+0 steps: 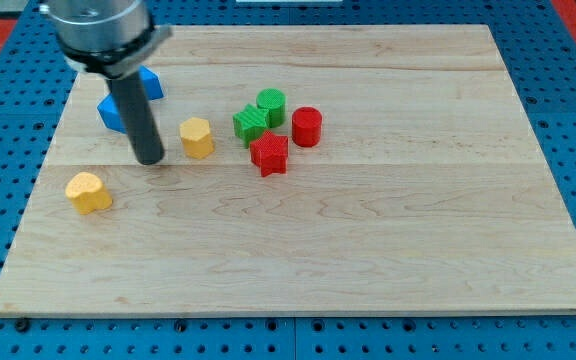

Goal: Push the yellow hexagon into green star

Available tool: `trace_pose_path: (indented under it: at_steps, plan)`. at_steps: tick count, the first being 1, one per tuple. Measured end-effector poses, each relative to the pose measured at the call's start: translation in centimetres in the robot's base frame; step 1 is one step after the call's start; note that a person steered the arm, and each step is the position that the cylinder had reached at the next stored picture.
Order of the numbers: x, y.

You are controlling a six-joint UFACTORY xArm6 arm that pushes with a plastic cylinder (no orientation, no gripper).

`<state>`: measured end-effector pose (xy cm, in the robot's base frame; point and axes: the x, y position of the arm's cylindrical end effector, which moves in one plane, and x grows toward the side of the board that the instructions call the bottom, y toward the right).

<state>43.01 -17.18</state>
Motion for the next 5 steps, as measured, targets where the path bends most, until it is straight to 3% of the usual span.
trace_pose_path:
  at_steps: [2, 3, 5]
  plan:
    - [-1.6, 8.1]
    - [-1.6, 6.9]
    - [-6.9, 1.2]
